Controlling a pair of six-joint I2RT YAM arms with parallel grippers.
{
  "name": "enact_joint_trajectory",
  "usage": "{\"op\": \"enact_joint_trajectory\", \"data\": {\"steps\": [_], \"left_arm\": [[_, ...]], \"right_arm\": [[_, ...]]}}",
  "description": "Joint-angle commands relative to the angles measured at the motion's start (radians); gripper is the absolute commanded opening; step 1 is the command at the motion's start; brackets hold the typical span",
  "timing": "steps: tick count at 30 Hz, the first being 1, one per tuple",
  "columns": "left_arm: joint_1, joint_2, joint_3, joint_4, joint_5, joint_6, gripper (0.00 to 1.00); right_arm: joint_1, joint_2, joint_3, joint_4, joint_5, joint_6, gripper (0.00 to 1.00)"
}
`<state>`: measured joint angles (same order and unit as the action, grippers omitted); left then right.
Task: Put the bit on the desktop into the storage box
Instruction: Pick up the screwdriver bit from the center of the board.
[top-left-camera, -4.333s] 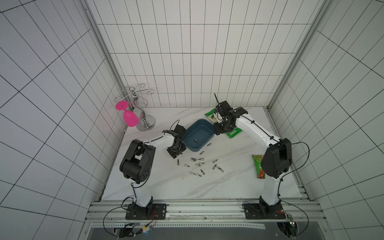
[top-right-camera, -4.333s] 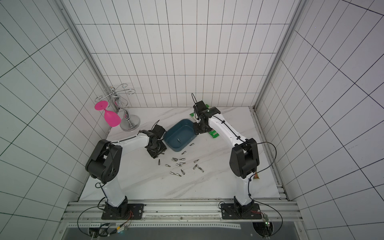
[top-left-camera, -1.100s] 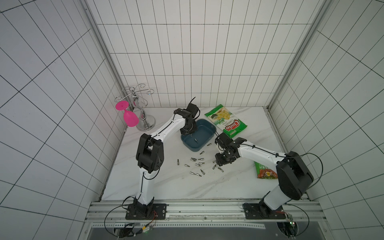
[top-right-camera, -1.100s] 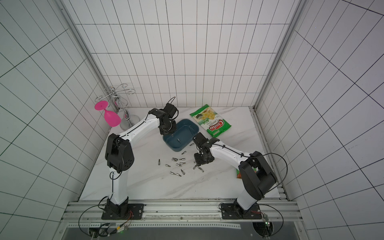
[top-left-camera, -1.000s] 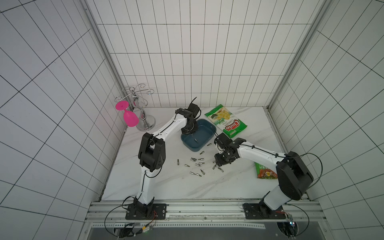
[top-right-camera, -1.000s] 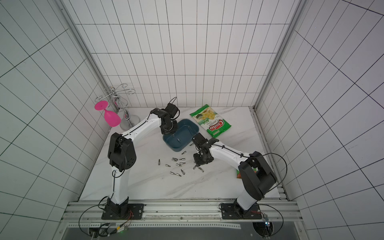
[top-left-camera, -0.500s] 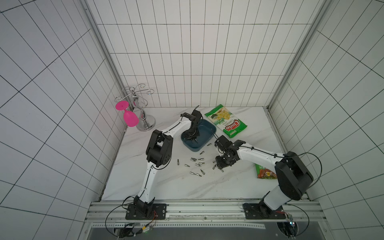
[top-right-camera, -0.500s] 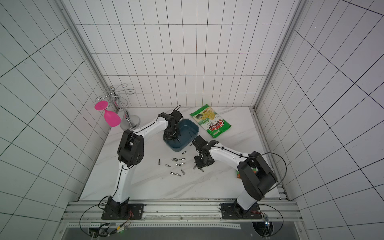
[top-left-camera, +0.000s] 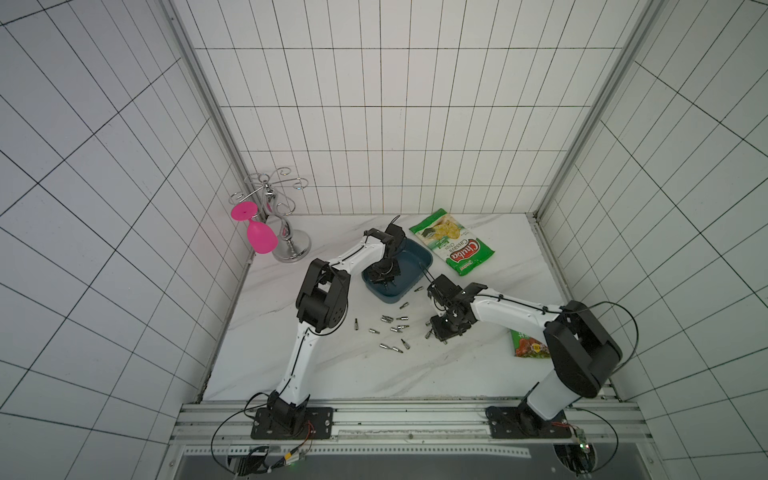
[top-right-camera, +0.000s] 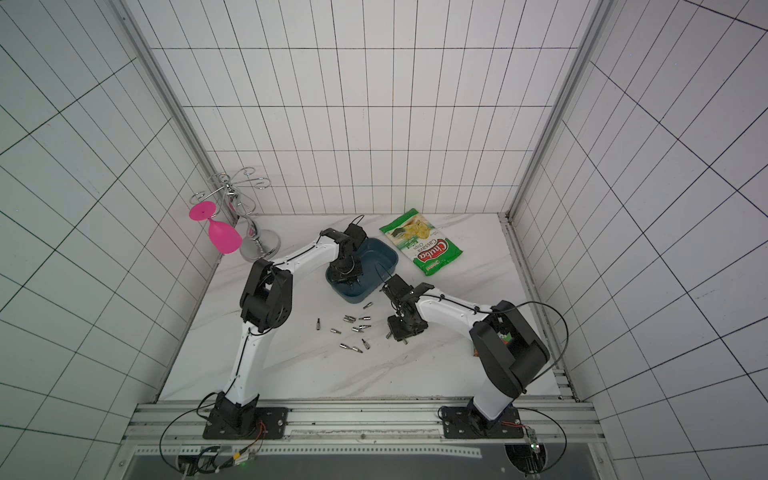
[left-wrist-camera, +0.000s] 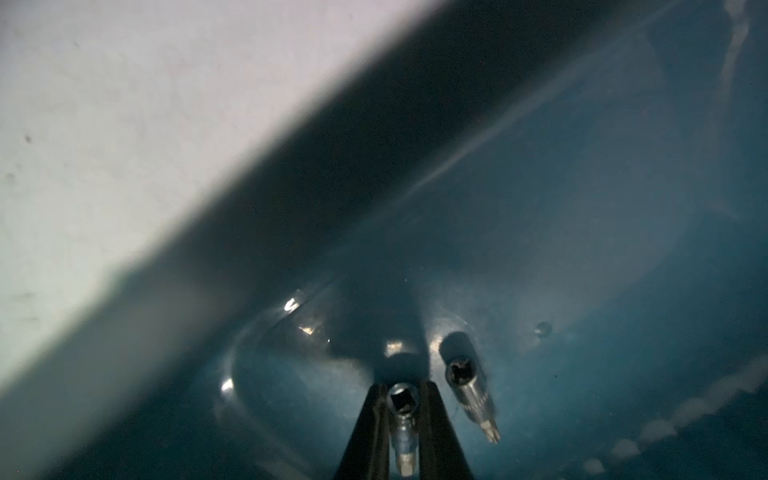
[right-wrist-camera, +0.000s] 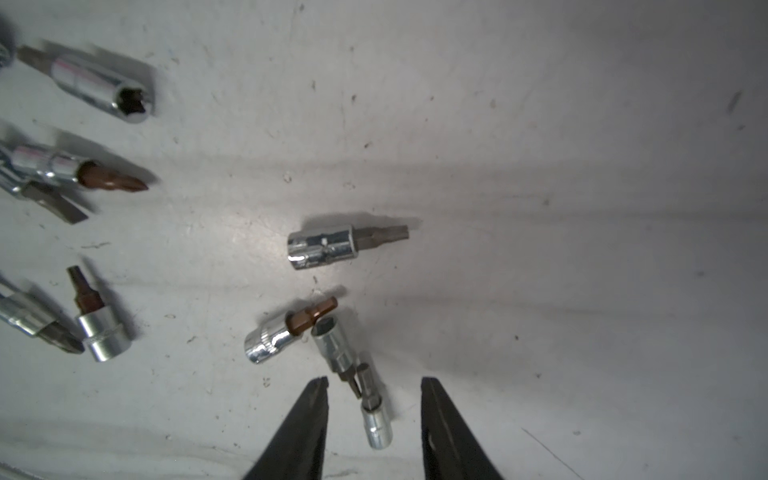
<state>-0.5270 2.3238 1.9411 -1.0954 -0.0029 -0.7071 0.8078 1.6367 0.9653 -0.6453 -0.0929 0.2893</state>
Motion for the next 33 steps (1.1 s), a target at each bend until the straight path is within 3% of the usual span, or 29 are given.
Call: {"op": "enact_joint_trajectory", "data": {"steps": [1,13,20,33], "left_arm": [[-0.004,0.025,0.016,0.020,0.008,0.001,0.00],[-0.004,0.037,0.007,0.025,0.015,-0.002,0.00],[-0.004,0.037,0.007,0.025,0.019,-0.003,0.00],[-0.004,0.035,0.011,0.016,0.043,0.000,0.18]], "right_arm": [[0.013,0.007,-0.015,-0.002,0.000,0.005,0.40],[0.030,-0.018,-0.057,-0.004,0.005,0.037,0.35],[0.036,-0.005,-0.054,-0.014,0.009,0.036,0.28],[0.049,-0.006,-0.079,-0.017,0.009,0.045,0.10]]}}
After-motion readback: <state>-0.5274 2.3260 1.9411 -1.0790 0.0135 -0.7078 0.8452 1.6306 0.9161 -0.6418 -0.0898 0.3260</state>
